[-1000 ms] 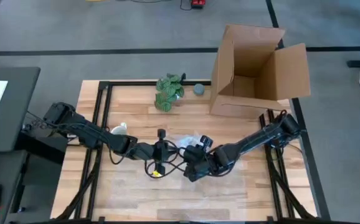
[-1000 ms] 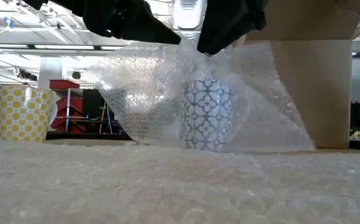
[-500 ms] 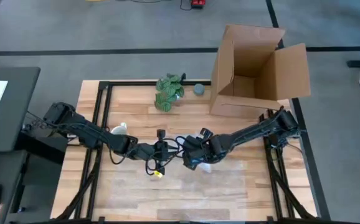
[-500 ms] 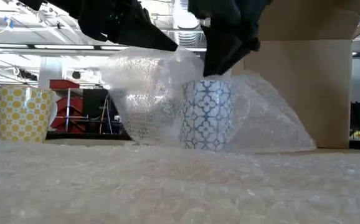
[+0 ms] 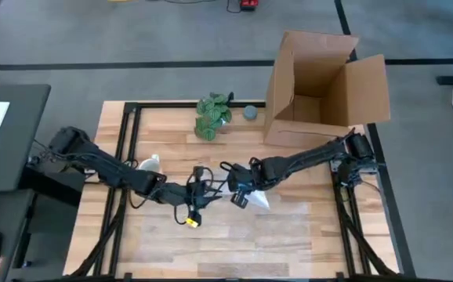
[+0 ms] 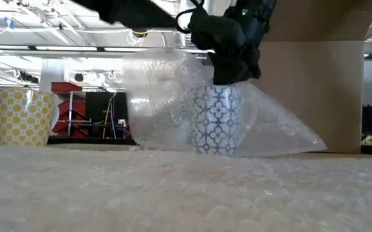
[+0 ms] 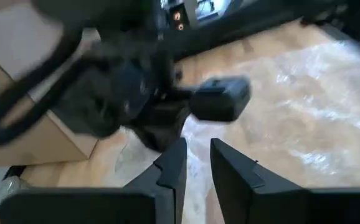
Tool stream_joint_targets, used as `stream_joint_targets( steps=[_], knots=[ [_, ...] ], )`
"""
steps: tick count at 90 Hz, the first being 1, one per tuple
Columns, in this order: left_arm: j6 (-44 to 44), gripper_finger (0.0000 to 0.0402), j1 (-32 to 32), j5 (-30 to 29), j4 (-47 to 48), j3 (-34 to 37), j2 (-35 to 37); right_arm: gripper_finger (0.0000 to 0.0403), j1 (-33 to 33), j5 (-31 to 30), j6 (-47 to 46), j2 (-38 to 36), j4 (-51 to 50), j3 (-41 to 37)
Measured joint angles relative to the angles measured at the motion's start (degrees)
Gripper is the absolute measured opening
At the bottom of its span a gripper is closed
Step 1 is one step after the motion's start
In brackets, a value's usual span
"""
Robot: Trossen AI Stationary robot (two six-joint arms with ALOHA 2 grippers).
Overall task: Wrap mug
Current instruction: Wrap the blue cup with the bubble wrap
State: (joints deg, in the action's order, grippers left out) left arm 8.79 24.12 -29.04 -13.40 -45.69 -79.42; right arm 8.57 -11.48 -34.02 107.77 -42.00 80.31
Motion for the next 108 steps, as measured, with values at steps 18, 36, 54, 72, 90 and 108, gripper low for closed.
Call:
stream_joint_targets(
  steps=[18, 36, 54, 72, 90, 108],
  knots=[
    [-2.0, 0.0052, 1.4, 0.0, 2.6, 0.0, 4.0, 0.0000, -1.7, 4.2, 1.9, -0.1, 4.3, -3.9],
    [-4.5, 0.0052, 1.4, 0.0, 6.1, 0.0, 4.4, 0.0000, -1.9, 4.2, 3.1, 0.0, 3.5, -2.1],
    [-5.9, 0.0052, 1.4, 0.0, 7.2, 0.0, 4.4, 0.0000, -1.5, 3.8, 5.8, 0.5, -2.5, 4.3],
    [-6.5, 0.0052, 1.4, 0.0, 7.6, 0.0, 4.4, 0.0000, -1.7, 2.0, 6.3, 0.4, -10.4, 10.8],
    [-6.5, 0.0052, 1.4, 0.0, 7.9, 0.0, 4.4, 0.0000, -1.9, -0.7, 5.7, 0.4, -11.2, 12.1],
    [-6.7, 0.0052, 1.4, 0.0, 8.1, 0.0, 4.4, 0.0000, -3.1, -0.3, 5.8, 6.5, -10.7, 11.3]
  ],
)
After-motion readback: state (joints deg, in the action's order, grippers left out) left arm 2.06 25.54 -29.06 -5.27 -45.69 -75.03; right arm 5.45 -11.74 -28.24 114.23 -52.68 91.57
